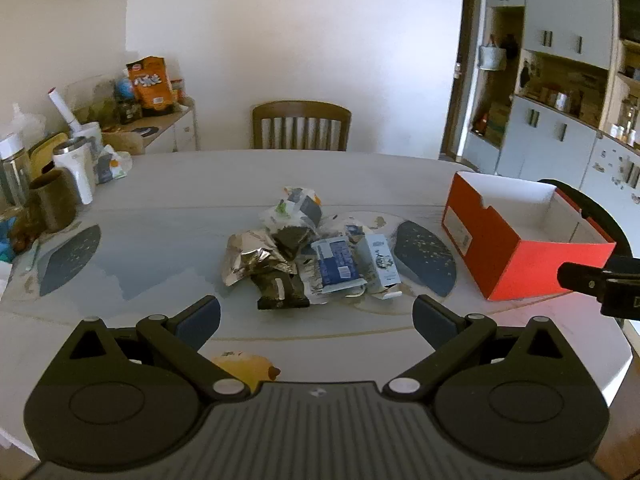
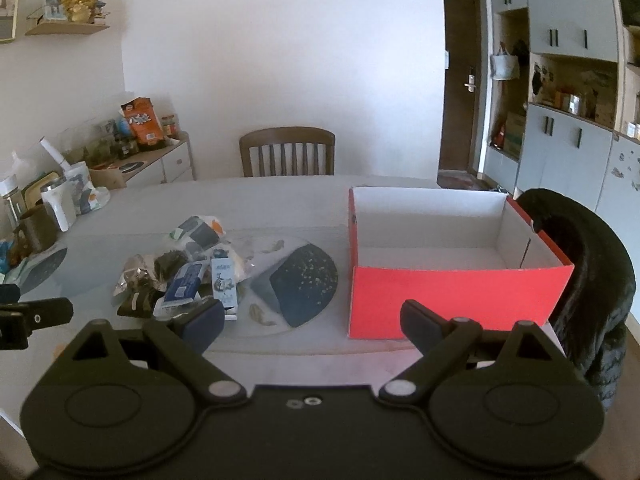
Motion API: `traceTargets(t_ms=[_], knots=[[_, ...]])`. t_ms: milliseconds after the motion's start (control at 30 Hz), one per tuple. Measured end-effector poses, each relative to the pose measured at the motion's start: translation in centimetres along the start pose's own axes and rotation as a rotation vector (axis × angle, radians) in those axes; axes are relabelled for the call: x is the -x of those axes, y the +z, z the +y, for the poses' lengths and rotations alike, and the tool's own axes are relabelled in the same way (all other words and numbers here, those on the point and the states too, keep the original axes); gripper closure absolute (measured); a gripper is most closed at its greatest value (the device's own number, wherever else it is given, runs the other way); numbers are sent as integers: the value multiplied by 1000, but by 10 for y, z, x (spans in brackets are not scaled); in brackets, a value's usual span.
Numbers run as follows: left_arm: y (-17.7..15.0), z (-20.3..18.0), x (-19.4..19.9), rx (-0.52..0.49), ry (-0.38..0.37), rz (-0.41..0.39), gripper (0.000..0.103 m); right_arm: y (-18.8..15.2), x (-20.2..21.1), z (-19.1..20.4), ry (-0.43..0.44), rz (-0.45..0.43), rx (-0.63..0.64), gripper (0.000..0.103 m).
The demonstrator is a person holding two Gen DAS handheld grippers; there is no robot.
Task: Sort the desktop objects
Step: 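Grasp the yellow plush toy with the left gripper while the right gripper grasps the white tea carton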
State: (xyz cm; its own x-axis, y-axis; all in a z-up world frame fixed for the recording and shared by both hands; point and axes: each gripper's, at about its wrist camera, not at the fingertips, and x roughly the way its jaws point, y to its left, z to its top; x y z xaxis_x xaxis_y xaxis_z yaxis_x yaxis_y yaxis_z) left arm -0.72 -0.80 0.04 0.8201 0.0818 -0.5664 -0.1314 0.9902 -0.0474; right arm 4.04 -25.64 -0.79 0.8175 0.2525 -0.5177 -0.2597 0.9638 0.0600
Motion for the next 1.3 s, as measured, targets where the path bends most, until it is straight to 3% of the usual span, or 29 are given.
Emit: traceTargets(t_ms=[367,733,1033,1300], knots=[[-10,13,-16,17,58,5,0,8,-22,9,20,-20,34,8],[-37,32,-55,22,127,65,0,3,-68,39,13,-2,62,8],[-56,47,-85,48,102,147,0,-2,-116,60,-2,73,54,10],[-58,52,-103,46,86,168,1,-2,-148,67,-29,128,51,10]])
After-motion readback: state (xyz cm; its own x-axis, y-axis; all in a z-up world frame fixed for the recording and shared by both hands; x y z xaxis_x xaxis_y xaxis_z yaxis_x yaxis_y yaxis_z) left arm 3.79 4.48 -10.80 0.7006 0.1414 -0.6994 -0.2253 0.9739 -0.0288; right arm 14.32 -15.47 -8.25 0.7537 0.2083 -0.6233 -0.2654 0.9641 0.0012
